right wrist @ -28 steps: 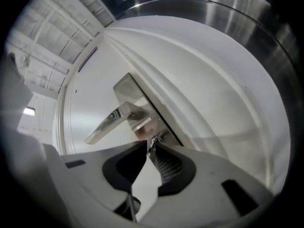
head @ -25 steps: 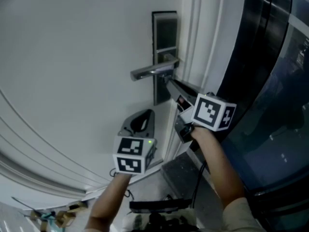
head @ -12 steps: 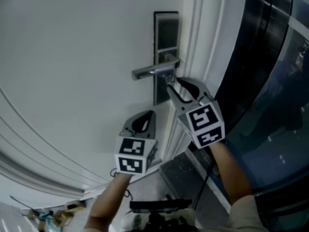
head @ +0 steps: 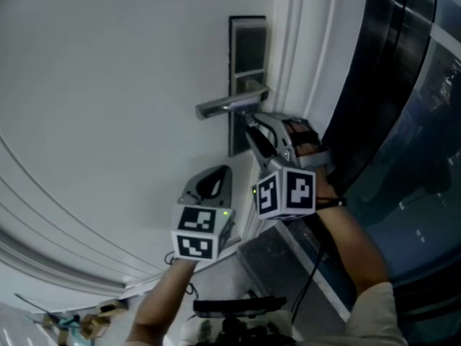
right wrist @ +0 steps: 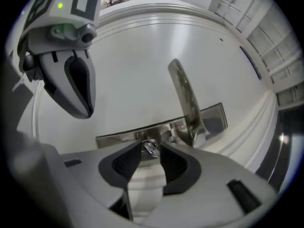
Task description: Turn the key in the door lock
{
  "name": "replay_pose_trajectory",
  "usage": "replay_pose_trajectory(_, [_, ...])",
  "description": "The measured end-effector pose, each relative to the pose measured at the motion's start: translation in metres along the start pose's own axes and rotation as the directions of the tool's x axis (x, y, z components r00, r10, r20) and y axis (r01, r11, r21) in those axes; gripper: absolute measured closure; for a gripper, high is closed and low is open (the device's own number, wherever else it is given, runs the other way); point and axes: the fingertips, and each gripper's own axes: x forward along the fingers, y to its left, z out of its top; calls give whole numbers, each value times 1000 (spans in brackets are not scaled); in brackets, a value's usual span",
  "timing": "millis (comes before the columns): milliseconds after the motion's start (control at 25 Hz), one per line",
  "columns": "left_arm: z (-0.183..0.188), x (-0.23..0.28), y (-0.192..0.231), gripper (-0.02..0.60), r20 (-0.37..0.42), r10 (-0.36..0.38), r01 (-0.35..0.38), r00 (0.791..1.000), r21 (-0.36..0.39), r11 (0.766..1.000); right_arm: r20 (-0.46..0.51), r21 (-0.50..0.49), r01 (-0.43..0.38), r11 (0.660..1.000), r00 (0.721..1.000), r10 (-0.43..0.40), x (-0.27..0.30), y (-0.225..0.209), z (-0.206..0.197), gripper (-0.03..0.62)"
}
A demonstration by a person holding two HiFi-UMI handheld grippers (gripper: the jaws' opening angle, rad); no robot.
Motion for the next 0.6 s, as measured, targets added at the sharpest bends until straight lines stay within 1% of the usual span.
replay_pose_trajectory(80, [0, -1, 1, 566, 0, 2, -2, 1000, 0, 1000, -23, -102, 3, 995, 1000, -6, 3, 3, -1, 454])
replay_pose_trajectory(160, [-1, -2, 2, 566, 0, 7, -7, 1000, 1, 1000, -45, -205, 8, 979, 999, -17, 7, 5, -2, 454])
replay_pose_trajectory(240, [0, -2, 5, 566, 2, 12, -12, 1000, 0, 1000, -59, -264, 6, 965, 998, -22, 10, 7, -4, 454])
replay_pose_trajectory(320, [0, -2, 7, 566, 4, 15, -15, 1000, -2, 1000, -64, -276, 10, 961, 998, -29, 13, 7, -6, 456])
replay_pose_trajectory(400, [0, -1, 8, 566, 4, 17, -17, 1000, -3, 1000, -50, -248, 23, 968, 998, -36, 14, 4, -6, 497])
replay_pose_trajectory(520, [0, -1, 8, 566, 3, 15, -15, 1000, -4, 1000, -28, -201, 35, 979, 999, -41, 14, 2, -5, 497])
replay_pose_trajectory(600, [0, -2, 8, 566, 3, 14, -14, 1000, -5, 1000, -31, -174, 30, 984, 999, -36, 14, 2, -4, 497])
